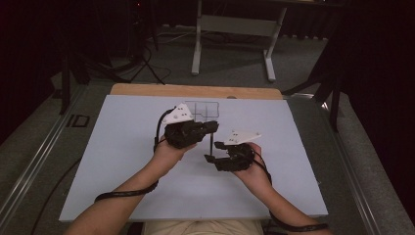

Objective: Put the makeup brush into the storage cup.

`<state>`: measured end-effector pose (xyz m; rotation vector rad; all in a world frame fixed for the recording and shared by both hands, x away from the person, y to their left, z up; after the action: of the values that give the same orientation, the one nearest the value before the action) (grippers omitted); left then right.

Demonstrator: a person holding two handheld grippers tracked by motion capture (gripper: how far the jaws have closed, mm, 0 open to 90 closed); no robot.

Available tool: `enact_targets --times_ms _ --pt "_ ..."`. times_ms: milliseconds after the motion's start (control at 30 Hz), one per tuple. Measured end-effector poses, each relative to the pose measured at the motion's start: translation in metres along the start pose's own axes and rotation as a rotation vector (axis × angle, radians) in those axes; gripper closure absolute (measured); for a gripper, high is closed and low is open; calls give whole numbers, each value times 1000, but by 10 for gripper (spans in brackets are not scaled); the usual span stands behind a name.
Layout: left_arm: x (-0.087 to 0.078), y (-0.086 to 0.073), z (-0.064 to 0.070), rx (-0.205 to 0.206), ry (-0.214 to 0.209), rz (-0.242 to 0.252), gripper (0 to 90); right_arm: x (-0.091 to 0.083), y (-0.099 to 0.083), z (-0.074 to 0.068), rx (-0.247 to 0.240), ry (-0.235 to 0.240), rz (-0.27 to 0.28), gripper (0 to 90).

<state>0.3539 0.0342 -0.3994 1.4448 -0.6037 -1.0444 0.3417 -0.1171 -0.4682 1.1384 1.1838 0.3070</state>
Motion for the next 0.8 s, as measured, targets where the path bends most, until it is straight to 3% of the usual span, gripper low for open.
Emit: enact_targets --times_ms 133,167,200,433,500,533,800 --pt "-5 2 -2 1 6 0 856 -8 3 2 33 -1 33 203" --pt "-5 2 -2 1 6 0 856 -8 3 2 33 -1 33 203" --pt "-7 2 -4 -1 13 5 856 -11 3 5 47 7 38 118" --pt "-19 2 -12 11 63 46 854 -23 -1 9 72 -7 58 119" --pt "-23 2 -14 0 43 59 854 -27 -2 9 68 -30 63 119" --pt "-25 2 -15 11 67 54 855 -29 -3 10 69 -34 66 119" --pt "-42 2 -22 2 105 28 855 -45 -12 13 70 -73 79 119"
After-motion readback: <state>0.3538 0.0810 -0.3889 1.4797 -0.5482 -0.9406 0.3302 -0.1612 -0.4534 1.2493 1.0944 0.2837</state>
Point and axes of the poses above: each handheld gripper's, and its own axes: x roughly forward along the jaws, y roughly out of its top, z roughly to its right, the point moved 4 cm from there along x, roughly forward along the jaws, and after that the axes turned 1 degree about x, right-handed, at the moved point
